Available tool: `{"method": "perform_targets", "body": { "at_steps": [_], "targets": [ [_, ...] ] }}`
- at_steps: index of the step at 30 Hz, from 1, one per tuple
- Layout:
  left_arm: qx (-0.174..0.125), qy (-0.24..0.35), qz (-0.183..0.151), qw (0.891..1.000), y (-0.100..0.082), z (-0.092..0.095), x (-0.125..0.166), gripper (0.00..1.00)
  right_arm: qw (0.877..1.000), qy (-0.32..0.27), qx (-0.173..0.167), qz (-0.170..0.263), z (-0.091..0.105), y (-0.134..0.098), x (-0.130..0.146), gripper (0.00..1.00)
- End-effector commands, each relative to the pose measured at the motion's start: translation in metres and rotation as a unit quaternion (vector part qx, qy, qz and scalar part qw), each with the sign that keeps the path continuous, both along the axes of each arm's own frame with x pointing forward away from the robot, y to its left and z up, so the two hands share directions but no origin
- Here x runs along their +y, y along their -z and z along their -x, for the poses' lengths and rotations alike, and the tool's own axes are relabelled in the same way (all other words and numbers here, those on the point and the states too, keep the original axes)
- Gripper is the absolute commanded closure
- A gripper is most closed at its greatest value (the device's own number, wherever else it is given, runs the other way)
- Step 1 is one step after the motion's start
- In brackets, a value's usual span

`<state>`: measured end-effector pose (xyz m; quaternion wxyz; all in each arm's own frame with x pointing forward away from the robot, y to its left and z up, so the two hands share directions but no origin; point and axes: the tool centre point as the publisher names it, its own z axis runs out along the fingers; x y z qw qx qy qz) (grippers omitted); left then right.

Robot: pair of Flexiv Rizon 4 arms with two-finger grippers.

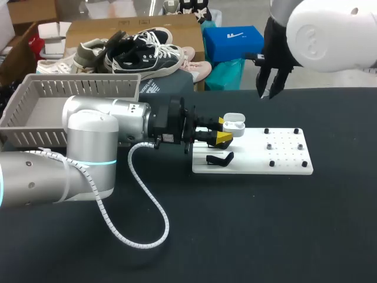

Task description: Pick up each earbud case from the left stands, insert the matching earbuds, close the lid, and place the case in the box.

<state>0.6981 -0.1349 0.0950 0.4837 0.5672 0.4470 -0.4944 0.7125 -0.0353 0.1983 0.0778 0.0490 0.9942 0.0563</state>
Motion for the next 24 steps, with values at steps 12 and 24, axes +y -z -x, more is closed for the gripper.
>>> {"method": "perform_targets", "body": {
  "at_steps": [12, 24],
  "targets": [
    [-0.001, -0.001, 0.001, 1.0, 0.0, 0.001, 0.0, 1.0, 0.997, -0.055, 0.043, 0.046, 0.026, 0.008, 0.062, 1.0],
    [-0.001, -0.001, 0.001, 1.0, 0.0, 0.001, 0.0, 1.0, 0.995, -0.058, 0.047, 0.059, 0.037, 0.018, 0.075, 1.0]
  ]
}}
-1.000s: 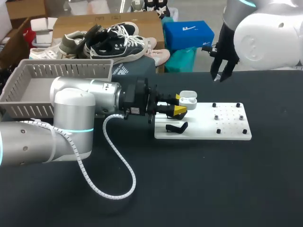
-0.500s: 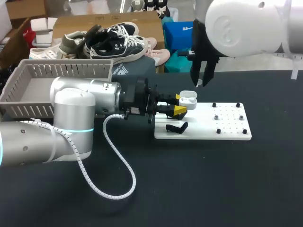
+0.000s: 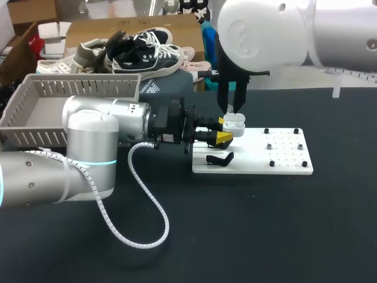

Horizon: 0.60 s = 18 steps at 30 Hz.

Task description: Pick up each earbud case from the left stands, insert the matching earbuds, close the lid, and place the case in the box.

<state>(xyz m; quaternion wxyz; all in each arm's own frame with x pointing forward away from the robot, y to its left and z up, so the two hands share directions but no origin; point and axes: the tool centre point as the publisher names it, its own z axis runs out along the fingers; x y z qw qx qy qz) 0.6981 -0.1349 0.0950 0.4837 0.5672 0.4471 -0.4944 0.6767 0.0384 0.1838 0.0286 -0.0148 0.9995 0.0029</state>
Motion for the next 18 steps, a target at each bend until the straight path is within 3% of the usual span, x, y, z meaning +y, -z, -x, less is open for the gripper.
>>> {"method": "perform_targets", "body": {
  "at_steps": [1, 18],
  "targets": [
    [-0.001, -0.001, 0.001, 1.0, 0.0004, 0.0005, -0.0001, 1.0, 1.0, 0.004, -0.002, 0.003, 0.0008, 0.003, 0.0017, 1.0],
    [-0.001, -0.001, 0.001, 1.0, 0.0004, 0.0005, -0.0001, 1.0, 1.0, -0.01, -0.001, 0.001, -0.0052, 0.0058, 0.0005, 1.0]
  ]
}}
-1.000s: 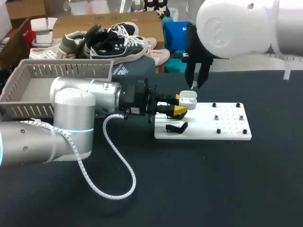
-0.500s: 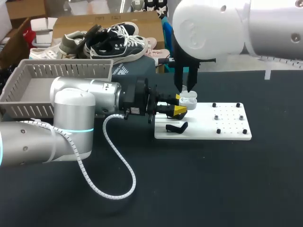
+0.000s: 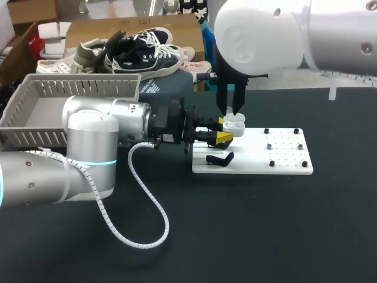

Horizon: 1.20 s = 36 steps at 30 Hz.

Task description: Pick up each earbud case from the left stands, insert the matching earbuds, close the lid, and place the case in the box.

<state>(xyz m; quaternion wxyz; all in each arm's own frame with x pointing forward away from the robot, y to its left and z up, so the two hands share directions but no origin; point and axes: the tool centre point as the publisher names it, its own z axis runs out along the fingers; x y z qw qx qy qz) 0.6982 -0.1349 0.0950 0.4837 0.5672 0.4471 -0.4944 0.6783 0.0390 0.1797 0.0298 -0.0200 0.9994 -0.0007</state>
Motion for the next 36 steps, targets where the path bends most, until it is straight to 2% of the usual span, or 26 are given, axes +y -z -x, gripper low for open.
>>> {"method": "perform_targets", "body": {
  "at_steps": [1, 19, 36],
  "targets": [
    [-0.001, -0.001, 0.001, 1.0, 0.0, 0.001, 0.0, 1.0, 1.0, -0.008, -0.003, -0.001, -0.004, 0.002, -0.001, 1.0],
    [-0.001, -0.001, 0.001, 1.0, 0.0, 0.001, 0.0, 1.0, 0.999, -0.031, 0.008, -0.001, 0.0, 0.014, 0.003, 1.0],
    [-0.001, -0.001, 0.001, 1.0, 0.0, 0.001, 0.0, 1.0, 1.0, -0.019, 0.015, 0.005, -0.005, 0.022, 0.002, 1.0]
  ]
}}
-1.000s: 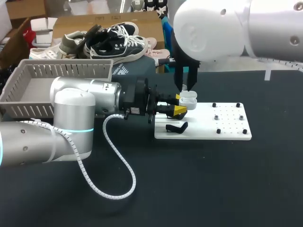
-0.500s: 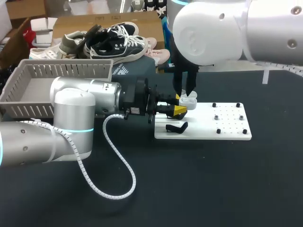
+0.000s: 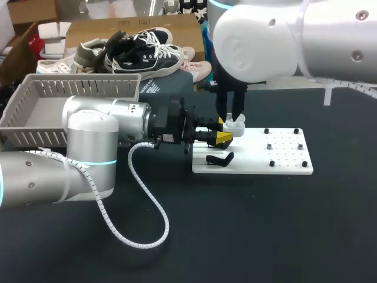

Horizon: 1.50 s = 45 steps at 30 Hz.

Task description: Pick up each earbud case from the left stands, insert the matching earbuds, close the lid, and place the case in the box.

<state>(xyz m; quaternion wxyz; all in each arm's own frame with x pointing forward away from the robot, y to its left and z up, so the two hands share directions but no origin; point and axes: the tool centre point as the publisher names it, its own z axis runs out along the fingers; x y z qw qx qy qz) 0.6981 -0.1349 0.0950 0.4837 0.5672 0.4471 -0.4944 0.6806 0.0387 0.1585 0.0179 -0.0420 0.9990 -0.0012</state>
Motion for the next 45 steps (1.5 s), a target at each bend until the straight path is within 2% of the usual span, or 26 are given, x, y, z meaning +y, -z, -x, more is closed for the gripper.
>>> {"method": "perform_targets", "body": {
  "at_steps": [1, 29, 32, 34, 36, 42, 45],
  "targets": [
    [-0.001, -0.001, 0.001, 1.0, 0.0, 0.001, 0.0, 1.0, 1.0, 0.003, 0.003, 0.004, -0.002, 0.002, 0.002, 1.0],
    [-0.001, -0.001, 0.001, 1.0, 0.0, 0.001, 0.0, 1.0, 1.0, 0.015, 0.013, 0.015, -0.003, 0.011, 0.0, 1.0],
    [-0.001, -0.001, 0.001, 1.0, 0.0, 0.001, 0.0, 1.0, 1.0, 0.013, 0.015, 0.017, -0.003, 0.012, 0.0, 0.78],
    [-0.001, -0.001, 0.001, 1.0, 0.0, 0.001, 0.0, 1.0, 1.0, 0.014, 0.016, 0.018, -0.003, 0.012, 0.001, 0.59],
    [-0.001, -0.001, 0.001, 1.0, 0.0, 0.001, 0.0, 1.0, 1.0, 0.015, 0.016, 0.019, -0.002, 0.011, 0.002, 0.54],
    [-0.001, -0.001, 0.001, 1.0, 0.0, 0.001, 0.0, 1.0, 1.0, 0.017, 0.007, 0.017, 0.001, 0.003, 0.002, 0.48],
    [-0.001, -0.001, 0.001, 1.0, 0.0, 0.001, 0.0, 1.0, 1.0, 0.026, -0.004, 0.016, 0.001, -0.004, -0.003, 0.35]
  ]
}}
